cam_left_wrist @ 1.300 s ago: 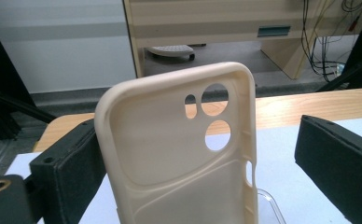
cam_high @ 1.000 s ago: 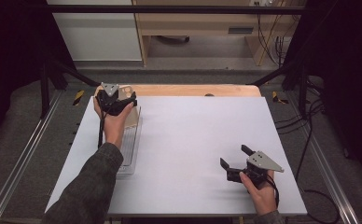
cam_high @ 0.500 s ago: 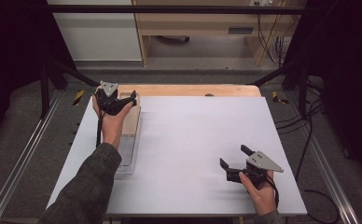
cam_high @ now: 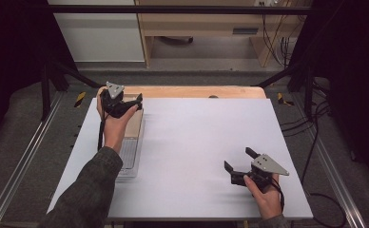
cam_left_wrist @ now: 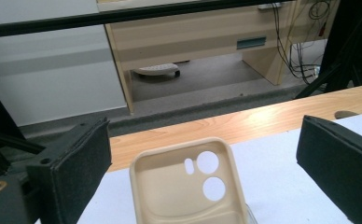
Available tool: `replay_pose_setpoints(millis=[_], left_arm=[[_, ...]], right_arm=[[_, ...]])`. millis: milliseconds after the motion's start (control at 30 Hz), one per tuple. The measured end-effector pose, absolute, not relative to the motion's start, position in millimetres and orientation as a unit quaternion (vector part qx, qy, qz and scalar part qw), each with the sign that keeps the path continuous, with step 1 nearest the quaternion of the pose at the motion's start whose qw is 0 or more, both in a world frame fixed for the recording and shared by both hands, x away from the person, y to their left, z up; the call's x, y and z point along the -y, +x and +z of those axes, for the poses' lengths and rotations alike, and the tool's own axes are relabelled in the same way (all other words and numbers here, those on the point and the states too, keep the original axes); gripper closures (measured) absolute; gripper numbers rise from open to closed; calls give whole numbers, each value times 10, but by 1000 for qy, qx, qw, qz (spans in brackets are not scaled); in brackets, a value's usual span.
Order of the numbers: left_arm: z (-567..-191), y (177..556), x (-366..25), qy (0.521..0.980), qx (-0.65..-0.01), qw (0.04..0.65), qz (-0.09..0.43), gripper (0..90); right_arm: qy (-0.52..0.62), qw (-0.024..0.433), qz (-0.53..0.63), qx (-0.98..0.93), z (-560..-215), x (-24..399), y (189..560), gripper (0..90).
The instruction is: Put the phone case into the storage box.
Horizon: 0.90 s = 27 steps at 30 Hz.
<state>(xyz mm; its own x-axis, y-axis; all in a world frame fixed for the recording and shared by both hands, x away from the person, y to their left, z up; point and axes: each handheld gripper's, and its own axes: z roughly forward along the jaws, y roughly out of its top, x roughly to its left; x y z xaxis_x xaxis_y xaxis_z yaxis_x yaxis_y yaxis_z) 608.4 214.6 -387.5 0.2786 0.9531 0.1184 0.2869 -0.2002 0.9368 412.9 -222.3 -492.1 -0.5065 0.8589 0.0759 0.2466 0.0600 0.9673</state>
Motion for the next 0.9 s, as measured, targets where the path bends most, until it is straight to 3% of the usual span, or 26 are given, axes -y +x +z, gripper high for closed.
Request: replay_pose_setpoints(millis=[900], left_arm=[[-3852, 5836, -1955, 713, -396, 446, 370, 27]], right_arm=[[411, 279, 549, -672, -4920, 2228, 4119, 40]])
